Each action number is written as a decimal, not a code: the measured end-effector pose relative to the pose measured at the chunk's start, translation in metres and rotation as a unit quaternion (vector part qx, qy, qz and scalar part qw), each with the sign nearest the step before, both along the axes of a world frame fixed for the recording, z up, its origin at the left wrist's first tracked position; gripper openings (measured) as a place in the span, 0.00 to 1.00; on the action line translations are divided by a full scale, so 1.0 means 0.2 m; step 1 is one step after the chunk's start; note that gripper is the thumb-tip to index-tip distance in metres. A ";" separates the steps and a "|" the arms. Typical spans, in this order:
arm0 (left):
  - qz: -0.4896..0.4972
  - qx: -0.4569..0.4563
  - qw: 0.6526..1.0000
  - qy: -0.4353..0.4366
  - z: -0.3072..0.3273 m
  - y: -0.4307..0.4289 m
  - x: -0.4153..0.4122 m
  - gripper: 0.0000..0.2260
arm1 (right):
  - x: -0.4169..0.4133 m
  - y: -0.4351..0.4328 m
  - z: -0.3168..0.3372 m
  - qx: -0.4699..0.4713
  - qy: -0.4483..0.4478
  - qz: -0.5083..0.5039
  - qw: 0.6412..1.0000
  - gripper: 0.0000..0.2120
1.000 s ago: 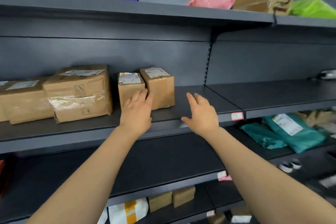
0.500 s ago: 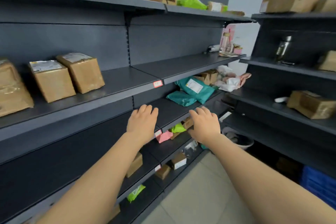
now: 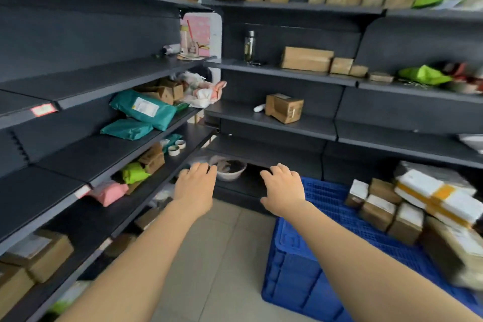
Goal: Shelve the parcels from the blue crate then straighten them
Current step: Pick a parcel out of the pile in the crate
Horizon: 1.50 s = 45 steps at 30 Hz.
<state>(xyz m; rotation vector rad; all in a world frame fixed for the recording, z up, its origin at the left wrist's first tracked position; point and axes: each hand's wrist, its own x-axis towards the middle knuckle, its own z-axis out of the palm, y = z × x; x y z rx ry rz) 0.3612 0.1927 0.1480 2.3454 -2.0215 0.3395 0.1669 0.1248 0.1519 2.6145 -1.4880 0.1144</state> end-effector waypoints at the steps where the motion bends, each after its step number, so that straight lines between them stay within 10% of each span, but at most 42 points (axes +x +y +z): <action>1: -0.012 0.000 1.000 0.007 -0.01 -0.04 -0.12 0.31 | -0.13 -0.02 -0.01 0.002 0.003 -0.014 1.000 0.26; 24: -0.278 0.104 0.952 0.071 -0.34 -1.20 -2.20 0.33 | -2.23 -0.62 -0.23 0.090 0.000 -0.338 0.937 0.28; 45: -0.257 0.238 0.915 0.197 -0.77 -2.32 -3.46 0.22 | -3.39 -1.73 -0.66 0.195 -0.019 -0.382 0.903 0.26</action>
